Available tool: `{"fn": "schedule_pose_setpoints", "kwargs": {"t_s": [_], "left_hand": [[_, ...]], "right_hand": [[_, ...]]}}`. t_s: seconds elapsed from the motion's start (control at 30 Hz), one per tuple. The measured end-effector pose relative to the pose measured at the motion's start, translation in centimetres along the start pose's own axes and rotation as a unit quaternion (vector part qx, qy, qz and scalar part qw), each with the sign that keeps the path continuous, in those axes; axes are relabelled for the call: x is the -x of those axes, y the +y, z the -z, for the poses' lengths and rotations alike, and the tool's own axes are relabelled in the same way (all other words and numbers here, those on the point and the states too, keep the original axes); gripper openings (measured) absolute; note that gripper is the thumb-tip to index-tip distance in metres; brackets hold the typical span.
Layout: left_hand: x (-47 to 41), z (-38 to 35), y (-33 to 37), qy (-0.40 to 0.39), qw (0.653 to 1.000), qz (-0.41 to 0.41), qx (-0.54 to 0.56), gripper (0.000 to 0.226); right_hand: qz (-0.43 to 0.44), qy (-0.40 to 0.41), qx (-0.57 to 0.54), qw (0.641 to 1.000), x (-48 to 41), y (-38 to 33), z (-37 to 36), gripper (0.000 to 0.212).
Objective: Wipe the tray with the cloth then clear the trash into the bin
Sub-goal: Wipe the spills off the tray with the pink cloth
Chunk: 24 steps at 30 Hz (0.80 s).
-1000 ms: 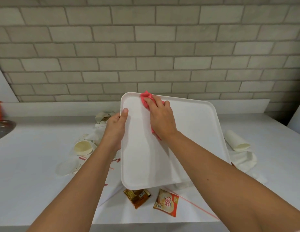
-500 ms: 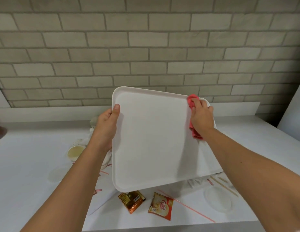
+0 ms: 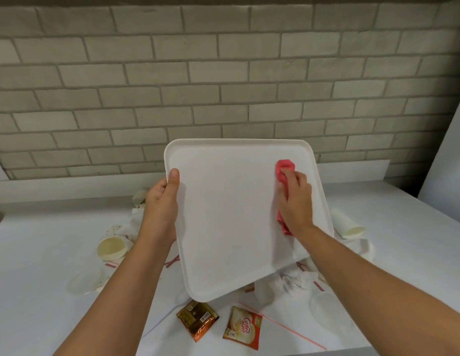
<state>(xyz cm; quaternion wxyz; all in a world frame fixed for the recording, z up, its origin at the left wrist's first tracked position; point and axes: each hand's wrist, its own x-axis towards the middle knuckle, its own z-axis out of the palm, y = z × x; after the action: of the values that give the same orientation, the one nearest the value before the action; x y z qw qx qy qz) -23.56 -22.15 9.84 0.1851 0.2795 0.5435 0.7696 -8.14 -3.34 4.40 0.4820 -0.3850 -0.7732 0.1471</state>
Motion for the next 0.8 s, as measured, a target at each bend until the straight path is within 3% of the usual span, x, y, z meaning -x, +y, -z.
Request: {"fn": "schedule_pose_setpoints", "kwargs": {"t_s": [0.23, 0.37, 0.47, 0.63, 0.8], "left_hand": [[-0.7, -0.6, -1.3, 0.045, 0.995, 0.038, 0.077, 0.035], [-0.4, 0.4, -1.9, 0.075, 0.994, 0.051, 0.069, 0.043], [-0.5, 1.1, -2.1, 0.084, 0.990, 0.061, 0.093, 0.045], [-0.5, 1.4, -1.9, 0.079, 0.990, 0.049, 0.103, 0.042], [-0.7, 1.3, -2.1, 0.068, 0.983, 0.076, 0.151, 0.035]], "right_hand": [[0.272, -0.094, -0.055, 0.956, 8.1, -9.9, -3.2, 0.036], [0.331, -0.100, -0.052, 0.937, 10.5, -11.1, -3.8, 0.035], [0.382, -0.150, -0.037, 0.911, 10.5, -9.6, -2.8, 0.032], [0.391, -0.265, -0.040, 0.881, 11.2, -7.3, -0.8, 0.029], [0.342, -0.285, 0.010, 0.895, 11.0, -5.3, 0.0, 0.031]]}}
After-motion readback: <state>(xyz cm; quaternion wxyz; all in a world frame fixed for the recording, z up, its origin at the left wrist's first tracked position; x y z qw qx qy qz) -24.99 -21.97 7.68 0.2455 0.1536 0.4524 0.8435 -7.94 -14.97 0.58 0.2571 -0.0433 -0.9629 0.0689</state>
